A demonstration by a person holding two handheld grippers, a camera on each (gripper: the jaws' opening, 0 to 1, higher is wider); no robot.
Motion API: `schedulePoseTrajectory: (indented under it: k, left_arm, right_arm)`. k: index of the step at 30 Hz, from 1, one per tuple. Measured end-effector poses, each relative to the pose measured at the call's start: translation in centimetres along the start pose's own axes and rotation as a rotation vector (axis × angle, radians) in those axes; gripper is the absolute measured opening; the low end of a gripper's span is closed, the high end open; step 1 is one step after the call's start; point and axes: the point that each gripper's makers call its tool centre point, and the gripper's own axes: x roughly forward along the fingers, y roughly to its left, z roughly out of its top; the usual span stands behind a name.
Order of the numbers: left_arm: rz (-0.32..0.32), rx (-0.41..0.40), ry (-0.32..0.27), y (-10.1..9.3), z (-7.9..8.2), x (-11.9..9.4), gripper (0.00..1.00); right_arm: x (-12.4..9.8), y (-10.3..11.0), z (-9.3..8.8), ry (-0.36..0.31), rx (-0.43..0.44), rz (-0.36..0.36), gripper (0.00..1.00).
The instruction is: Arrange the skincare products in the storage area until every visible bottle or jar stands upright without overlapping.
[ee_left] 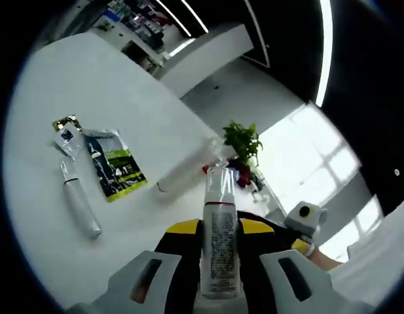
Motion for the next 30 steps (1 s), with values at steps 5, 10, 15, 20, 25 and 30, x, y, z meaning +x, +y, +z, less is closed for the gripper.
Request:
schedulePoseTrajectory:
  k: [5,10,15,20,25,30]
  left_arm:
    - [-0.099,0.058,0.028,-2.8,-0.6,0.2,0.18]
    - [-0.173,0.095,0.057,-4.8,-1.2,0.6,0.18]
    - [-0.220,0.125,0.093,-5.9,-2.0,1.0,0.18]
    - [-0.251,0.153,0.131,-6.7,-2.7,1.1,0.18]
    - [-0.259,0.164,0.153,-6.7,-3.1,1.3,0.18]
    - [-0.237,0.251,0.231,-6.1,-4.1,1.9,0.18]
  right_arm:
    - [0.4,1.0,1.0,-0.043,0.086,0.066,0.66]
    - [0.5,1.6,0.9,-0.027,0.090,0.095,0.61]
    - [0.1,2.3,2.2,-0.097,0.187,0.148,0.48]
    - [-0.1,3.0,2.6,-0.121,0.234,0.189,0.32]
    - [-0.2,3.4,2.9,-0.145,0.232,0.182,0.24]
    - [-0.5,3.3,2.2,-0.067,0.087,0.118,0.22]
